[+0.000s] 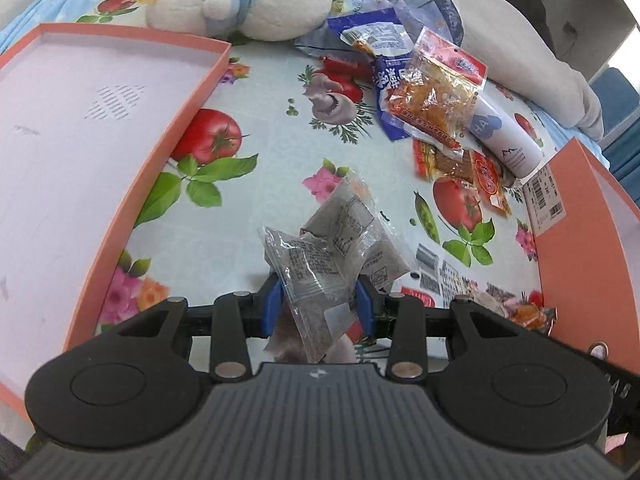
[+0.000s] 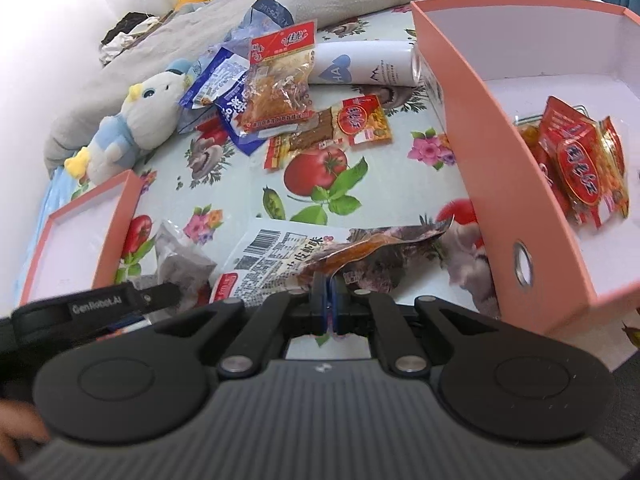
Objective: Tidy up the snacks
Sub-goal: 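Grasp the clear candy packets with the left tool while the right tool grasps the white shrimp snack bag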
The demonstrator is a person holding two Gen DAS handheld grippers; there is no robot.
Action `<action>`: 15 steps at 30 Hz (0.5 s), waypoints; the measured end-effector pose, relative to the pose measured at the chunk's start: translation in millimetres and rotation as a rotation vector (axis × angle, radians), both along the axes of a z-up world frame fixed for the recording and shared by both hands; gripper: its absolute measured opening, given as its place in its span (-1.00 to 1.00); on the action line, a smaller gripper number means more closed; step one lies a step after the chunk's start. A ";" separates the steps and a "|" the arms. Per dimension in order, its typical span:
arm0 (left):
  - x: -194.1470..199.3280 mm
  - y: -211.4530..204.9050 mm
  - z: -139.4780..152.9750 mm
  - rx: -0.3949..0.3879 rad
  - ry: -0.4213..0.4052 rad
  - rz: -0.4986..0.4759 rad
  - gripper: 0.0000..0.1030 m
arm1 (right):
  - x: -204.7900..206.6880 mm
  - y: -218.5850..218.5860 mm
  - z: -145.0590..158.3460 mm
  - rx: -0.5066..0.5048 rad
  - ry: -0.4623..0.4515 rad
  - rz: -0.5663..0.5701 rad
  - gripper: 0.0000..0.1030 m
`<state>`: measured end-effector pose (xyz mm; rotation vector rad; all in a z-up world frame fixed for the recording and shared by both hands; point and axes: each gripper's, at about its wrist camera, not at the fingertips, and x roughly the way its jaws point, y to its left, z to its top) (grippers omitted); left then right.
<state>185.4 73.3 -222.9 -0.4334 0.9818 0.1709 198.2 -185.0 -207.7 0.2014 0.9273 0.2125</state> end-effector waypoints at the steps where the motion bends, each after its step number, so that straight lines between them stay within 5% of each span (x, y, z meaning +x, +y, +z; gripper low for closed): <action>1: -1.2 0.0 1.1 0.001 0.001 -0.001 -0.15 | -3.0 -0.7 -1.4 0.001 0.004 0.000 -0.90; 15: -29.9 -2.1 2.1 -0.006 -0.004 -0.016 -0.15 | -29.0 18.2 -7.7 0.026 0.045 0.101 -0.83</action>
